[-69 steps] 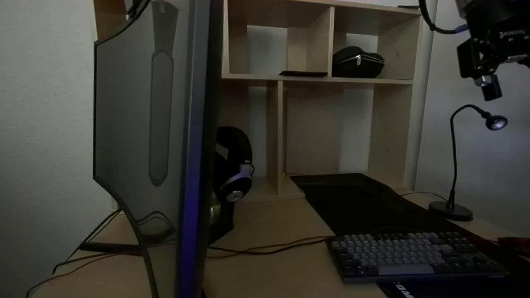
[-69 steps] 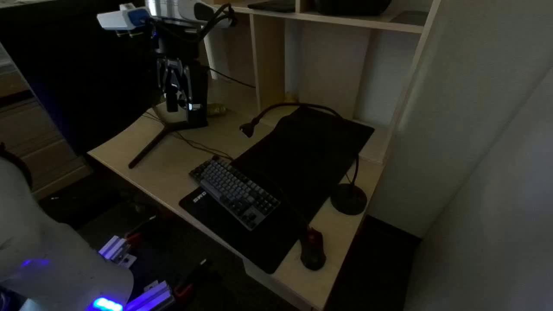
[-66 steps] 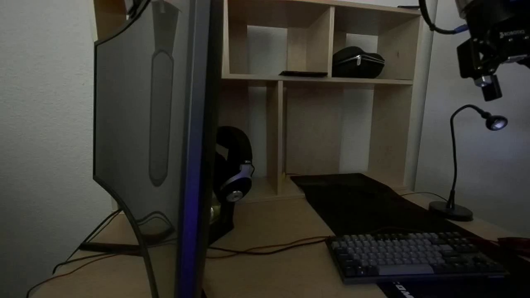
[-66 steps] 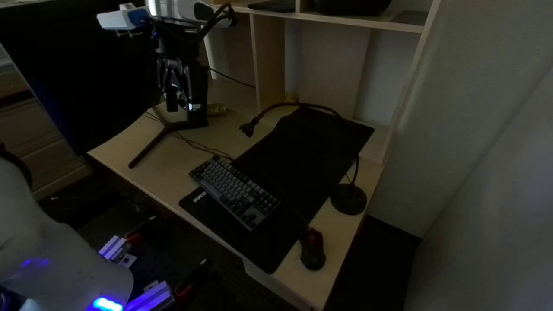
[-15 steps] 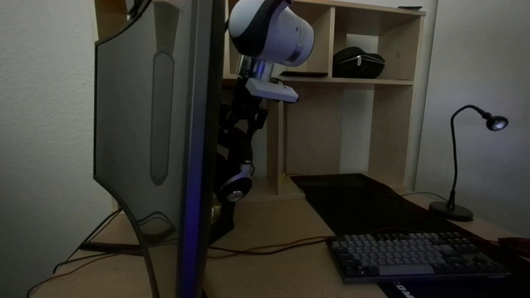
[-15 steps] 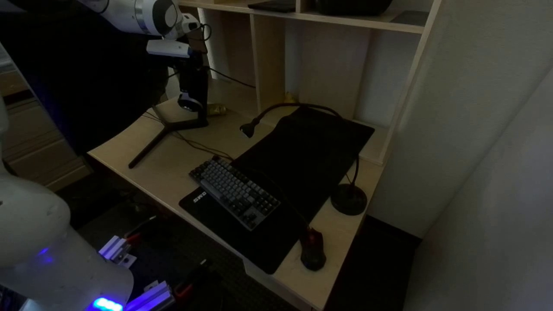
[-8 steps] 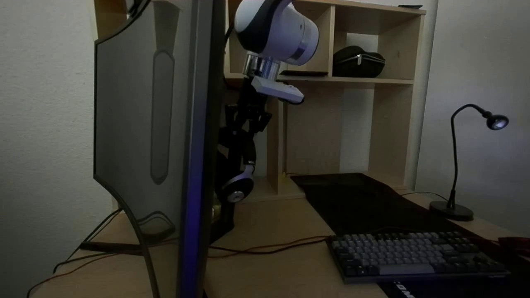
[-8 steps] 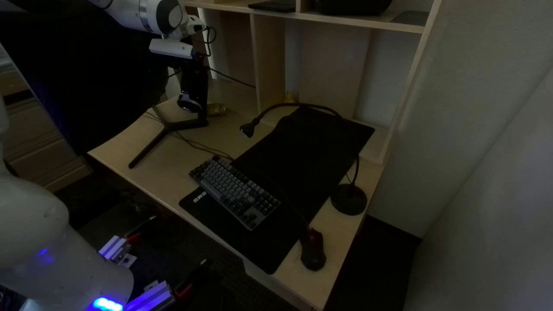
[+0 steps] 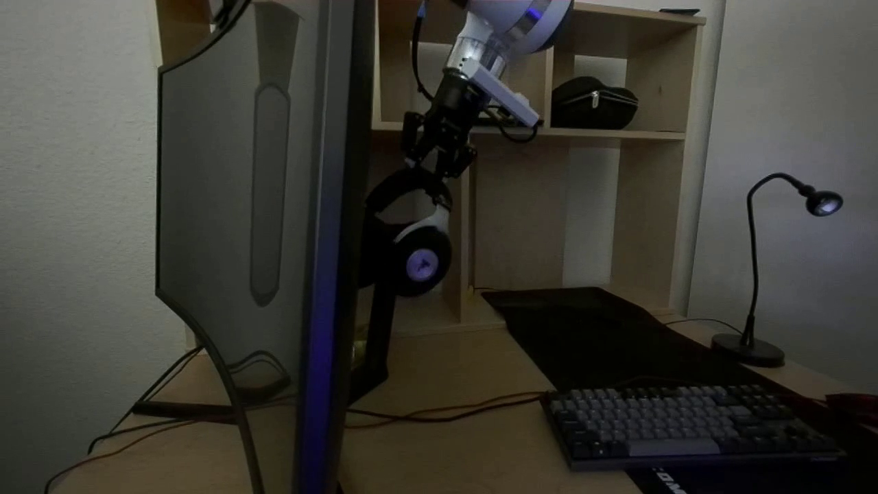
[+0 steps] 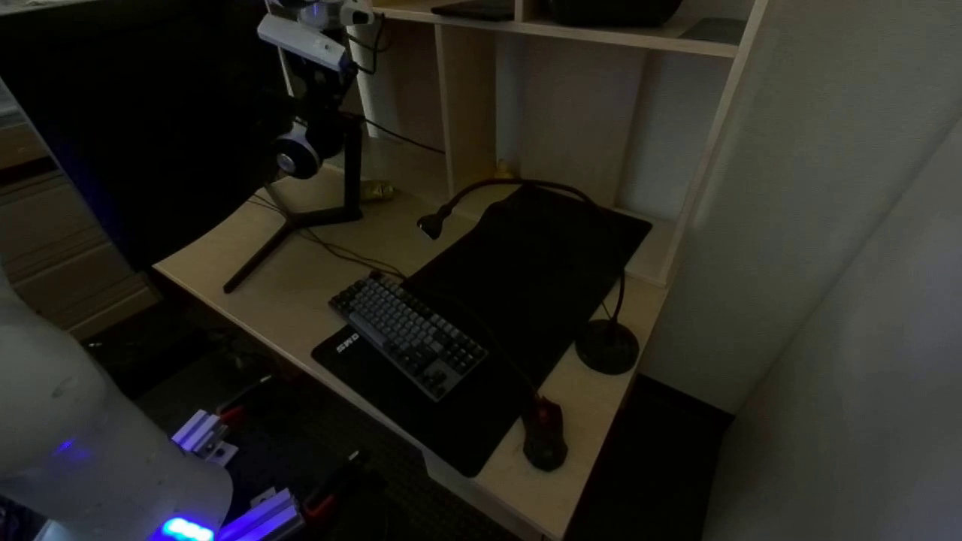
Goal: Take the headphones from the monitor and place them on the black mat
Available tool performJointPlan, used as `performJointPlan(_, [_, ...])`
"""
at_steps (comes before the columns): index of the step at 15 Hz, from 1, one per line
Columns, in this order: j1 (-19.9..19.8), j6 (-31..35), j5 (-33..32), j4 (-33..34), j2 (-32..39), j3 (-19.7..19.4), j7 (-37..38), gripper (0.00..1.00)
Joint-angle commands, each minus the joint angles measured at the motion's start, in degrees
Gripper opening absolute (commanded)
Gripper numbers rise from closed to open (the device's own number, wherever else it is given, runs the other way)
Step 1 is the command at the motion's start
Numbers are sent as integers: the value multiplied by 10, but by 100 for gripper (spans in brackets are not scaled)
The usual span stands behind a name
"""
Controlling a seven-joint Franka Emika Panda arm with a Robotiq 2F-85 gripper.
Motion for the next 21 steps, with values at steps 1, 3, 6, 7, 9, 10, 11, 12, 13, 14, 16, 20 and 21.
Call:
performJointPlan(1, [-28,-37,64,-7,-71,-11,-25,20])
performJointPlan(3, [-31,-17,92,-20,-80,-15,-31,20])
performJointPlan(6, [-25,-10,95,-40,-66,-20,-31,20])
performJointPlan(7, [-20,0,93,-53,-61,-20,-32,20])
performJointPlan(9, [-6,51,114,-90,-53,-6,-46,20])
performJointPlan(10, [2,78,119,-102,-52,0,-49,20])
performJointPlan(11, [9,101,118,-114,-54,4,-50,20])
performJointPlan(12, [16,133,114,-127,-61,9,-50,20])
performJointPlan(13, [22,161,113,-136,-67,14,-51,20])
performJointPlan(14, [31,198,106,-143,-70,18,-47,20])
performJointPlan(16, [46,263,94,-159,-81,26,-37,20])
performJointPlan(20, [68,383,57,-175,-85,33,-8,20])
performJointPlan(21, [71,405,35,-181,-88,30,9,20])
